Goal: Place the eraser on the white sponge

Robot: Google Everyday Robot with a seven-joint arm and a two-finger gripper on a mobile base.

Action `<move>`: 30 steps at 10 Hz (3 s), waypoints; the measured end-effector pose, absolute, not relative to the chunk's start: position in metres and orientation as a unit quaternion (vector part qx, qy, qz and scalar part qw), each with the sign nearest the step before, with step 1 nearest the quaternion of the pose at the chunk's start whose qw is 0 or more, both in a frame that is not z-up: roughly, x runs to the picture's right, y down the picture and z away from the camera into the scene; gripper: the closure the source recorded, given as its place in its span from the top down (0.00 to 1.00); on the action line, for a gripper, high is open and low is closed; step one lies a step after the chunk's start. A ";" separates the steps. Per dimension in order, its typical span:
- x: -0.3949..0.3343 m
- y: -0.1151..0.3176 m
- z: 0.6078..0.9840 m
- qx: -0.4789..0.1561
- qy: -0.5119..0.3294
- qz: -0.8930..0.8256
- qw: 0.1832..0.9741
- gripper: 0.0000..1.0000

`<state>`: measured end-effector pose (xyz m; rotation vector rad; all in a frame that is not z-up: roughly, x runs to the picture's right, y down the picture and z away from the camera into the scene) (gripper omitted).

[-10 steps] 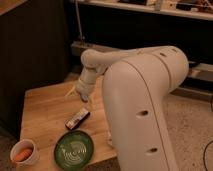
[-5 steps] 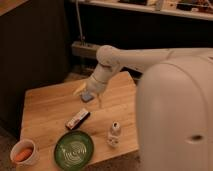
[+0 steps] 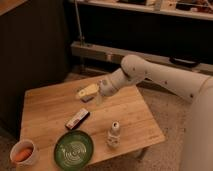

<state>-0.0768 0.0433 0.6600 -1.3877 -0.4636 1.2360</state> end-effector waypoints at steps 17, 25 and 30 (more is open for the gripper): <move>-0.110 0.069 0.583 -0.501 -0.343 0.204 0.768 0.80; -0.156 0.078 0.609 -0.371 -0.442 -0.122 0.808 0.80; -0.153 0.083 0.599 -0.340 -0.412 -0.202 0.821 0.80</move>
